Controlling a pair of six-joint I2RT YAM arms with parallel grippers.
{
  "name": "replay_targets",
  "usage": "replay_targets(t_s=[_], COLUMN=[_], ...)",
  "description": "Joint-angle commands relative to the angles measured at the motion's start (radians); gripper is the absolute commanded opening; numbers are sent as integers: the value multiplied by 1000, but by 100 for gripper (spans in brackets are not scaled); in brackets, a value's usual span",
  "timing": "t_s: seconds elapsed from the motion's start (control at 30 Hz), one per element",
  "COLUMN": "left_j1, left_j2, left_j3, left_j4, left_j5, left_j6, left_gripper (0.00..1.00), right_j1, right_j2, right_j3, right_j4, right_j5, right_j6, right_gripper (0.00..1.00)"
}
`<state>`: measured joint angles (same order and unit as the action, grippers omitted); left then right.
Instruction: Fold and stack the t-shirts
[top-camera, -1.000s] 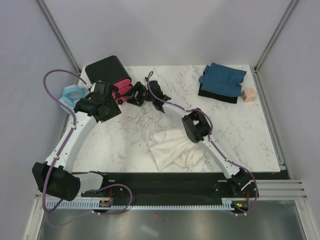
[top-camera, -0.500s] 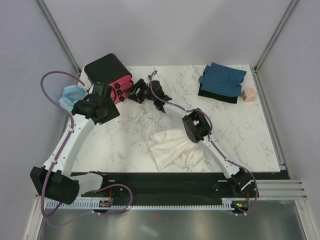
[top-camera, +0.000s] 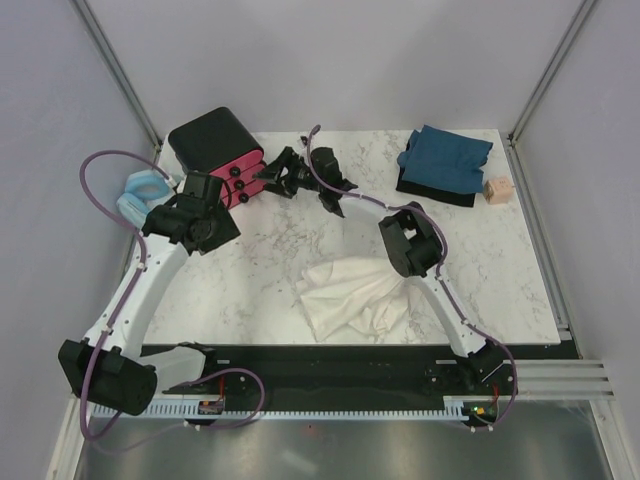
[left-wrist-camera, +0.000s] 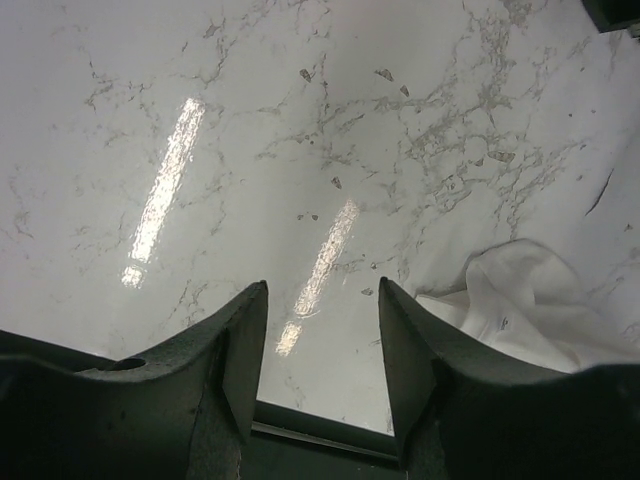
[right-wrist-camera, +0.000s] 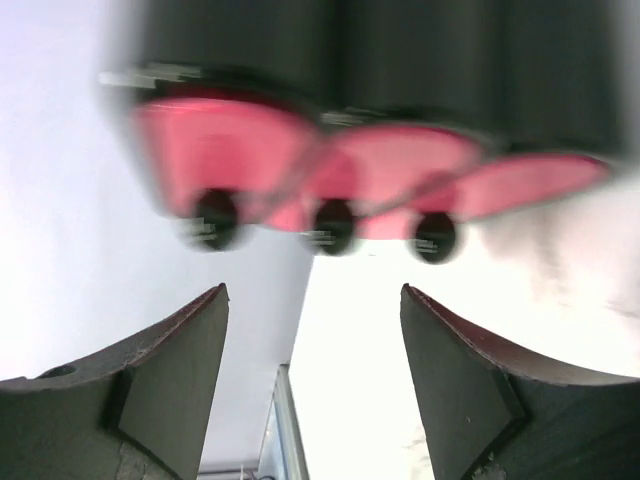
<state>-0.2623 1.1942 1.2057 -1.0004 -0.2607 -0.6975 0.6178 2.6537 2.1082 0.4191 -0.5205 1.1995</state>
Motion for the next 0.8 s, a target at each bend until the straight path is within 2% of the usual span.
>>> replay_targets(t_s=[0.0, 0.1, 0.23, 0.37, 0.53, 0.77], left_j1=[-2, -2, -2, -2, -3, -2], left_j2=[-50, -73, -102, -136, -153, -143], left_j3=[-14, -31, -60, -84, -69, -60], left_j4=[26, 32, 32, 26, -6, -23], left_j5=[11, 8, 15, 14, -5, -5], left_j6=[-50, -54, -65, -51, -28, -20], left_gripper=[55, 55, 56, 56, 56, 56], right_j1=[-13, -13, -7, 8, 37, 76], right_j2=[-179, -189, -160, -68, -6, 130], right_j3=[22, 19, 45, 177, 177, 294], right_j4=[-22, -80, -77, -94, -31, 46], right_j5=[-105, -108, -108, -118, -64, -18], right_j6=[-100, -127, -115, -87, -60, -9], right_gripper=[77, 76, 75, 75, 75, 77])
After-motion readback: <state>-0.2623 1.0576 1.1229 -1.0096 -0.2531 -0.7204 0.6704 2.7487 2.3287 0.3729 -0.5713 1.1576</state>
